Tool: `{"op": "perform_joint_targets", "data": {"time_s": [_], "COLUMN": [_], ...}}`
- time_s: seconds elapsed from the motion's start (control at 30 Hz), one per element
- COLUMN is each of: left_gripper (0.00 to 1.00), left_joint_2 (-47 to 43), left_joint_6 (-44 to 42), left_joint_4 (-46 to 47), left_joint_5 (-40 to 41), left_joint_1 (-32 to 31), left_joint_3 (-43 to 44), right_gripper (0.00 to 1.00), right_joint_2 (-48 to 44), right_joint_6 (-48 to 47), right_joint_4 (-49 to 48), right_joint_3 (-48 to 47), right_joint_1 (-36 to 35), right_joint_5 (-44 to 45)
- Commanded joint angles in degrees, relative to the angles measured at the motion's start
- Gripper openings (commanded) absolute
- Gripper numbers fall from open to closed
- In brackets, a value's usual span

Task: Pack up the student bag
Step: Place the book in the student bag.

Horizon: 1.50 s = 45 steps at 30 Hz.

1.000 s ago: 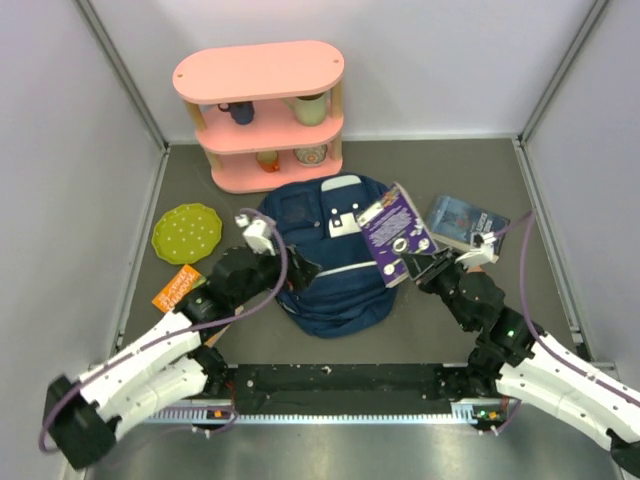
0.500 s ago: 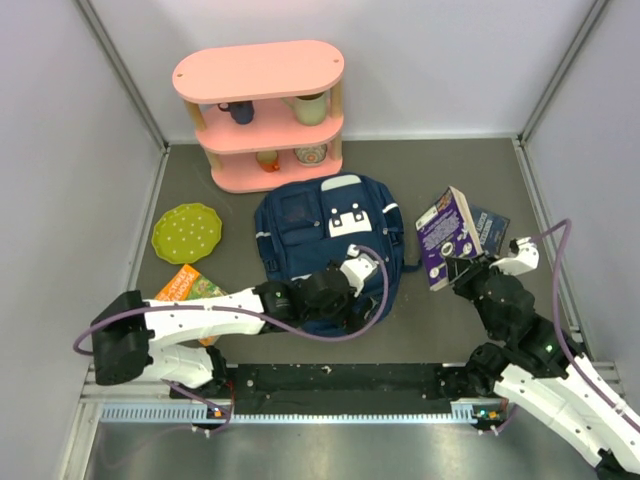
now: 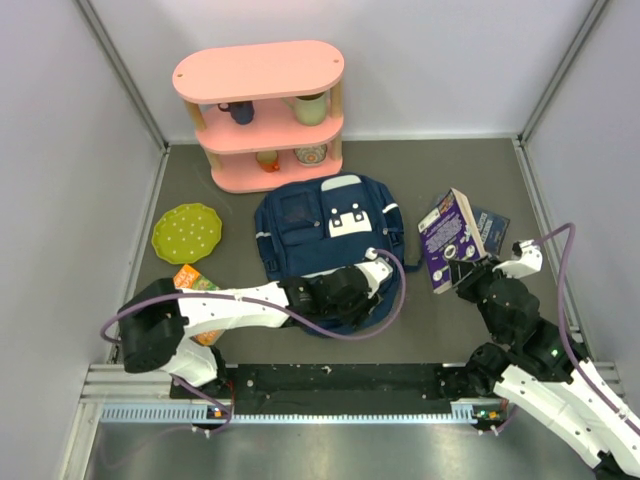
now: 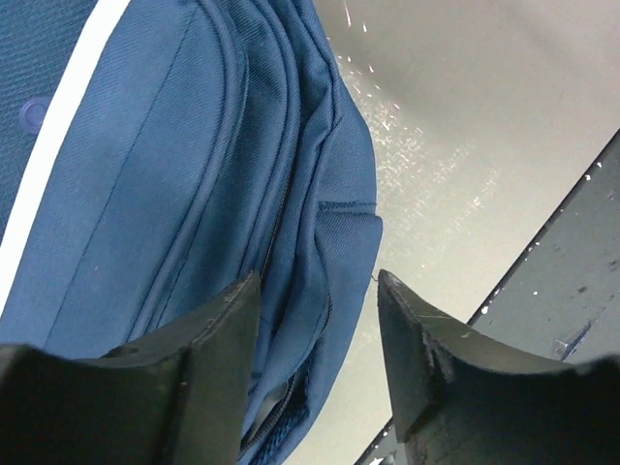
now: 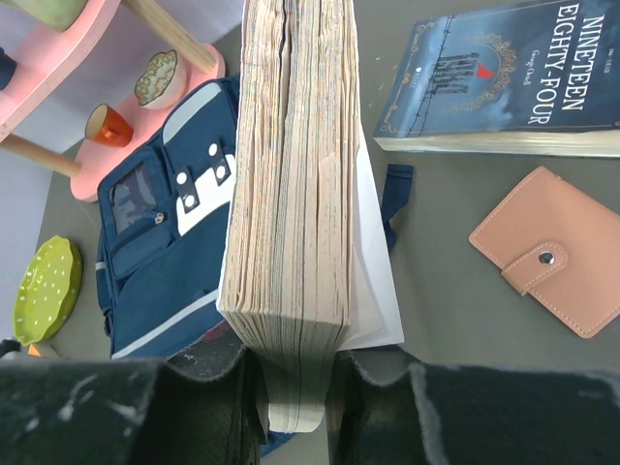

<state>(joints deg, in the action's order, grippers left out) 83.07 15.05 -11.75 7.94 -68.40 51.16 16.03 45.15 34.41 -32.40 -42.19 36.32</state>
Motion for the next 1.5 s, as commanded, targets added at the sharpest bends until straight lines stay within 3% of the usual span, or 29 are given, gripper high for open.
{"op": "perform_joint_targets", "data": {"time_s": [0.0, 0.3, 0.37, 0.5, 0.57, 0.63, 0.67, 0.8, 0.93, 1.03, 1.07, 1.27, 1.47], "left_gripper": [0.55, 0.38, 0.26, 0.18, 0.19, 0.39, 0.42, 0.44, 0.31, 0.12, 0.01, 0.0, 0.0], "left_joint_2": [3.5, 5.5, 5.4, 6.3, 6.8, 7.3, 7.4, 8.2, 8.1, 8.3, 8.2, 4.1, -8.3], "left_joint_6": [-0.2, 0.8, 0.9, 1.0, 1.5, 2.0, 2.4, 2.6, 2.7, 2.5, 2.9, 6.0, 4.7], "left_joint_4": [-0.7, -2.2, -2.2, -3.5, -4.1, -4.1, -4.2, -4.2, -4.2, -4.2, -4.4, -3.4, -2.1], "left_joint_5": [-1.4, 2.2, 2.7, 4.5, 5.1, 4.9, 4.5, 4.5, 5.1, 5.7, 6.0, 14.0, 21.2], "left_joint_1": [-0.2, -0.2, -0.2, -0.2, -0.2, -0.2, -0.2, -0.2, -0.2, -0.2, -0.2, -0.2, 4.1], "left_joint_3": [4.3, 6.4, 6.4, 7.0, 7.3, 7.6, 7.6, 8.0, 7.8, 7.9, 7.9, 6.6, 9.0], "right_gripper": [0.0, 0.0, 0.0, 0.0, 0.0, 0.0, 0.0, 0.0, 0.0, 0.0, 0.0, 0.0, 0.0], "right_joint_2": [-1.4, -2.5, -2.5, -2.5, -2.6, -2.7, -2.7, -2.7, -2.8, -2.9, -3.1, -3.6, -4.7], "right_joint_6": [-0.4, -0.8, -1.0, -1.0, -1.1, -1.1, -1.0, -1.2, -1.4, -1.4, -1.4, -2.1, -2.6], "right_joint_4": [-3.5, -3.4, -3.5, -3.5, -3.5, -3.5, -3.5, -3.5, -3.6, -3.3, -3.4, -2.7, 0.1], "right_joint_3": [-3.5, -3.2, -3.1, -2.8, -2.7, -2.6, -2.6, -2.5, -2.4, -2.3, -2.3, -1.5, -2.3], "right_joint_1": [0.3, 0.3, 0.3, 0.2, 0.3, 0.3, 0.3, 0.3, 0.2, 0.3, 0.3, 0.3, 0.3], "right_joint_5": [0.2, 0.0, 0.0, 0.2, 0.2, 0.3, 0.4, 0.7, 0.9, 1.0, 1.0, 1.4, 1.7]}}
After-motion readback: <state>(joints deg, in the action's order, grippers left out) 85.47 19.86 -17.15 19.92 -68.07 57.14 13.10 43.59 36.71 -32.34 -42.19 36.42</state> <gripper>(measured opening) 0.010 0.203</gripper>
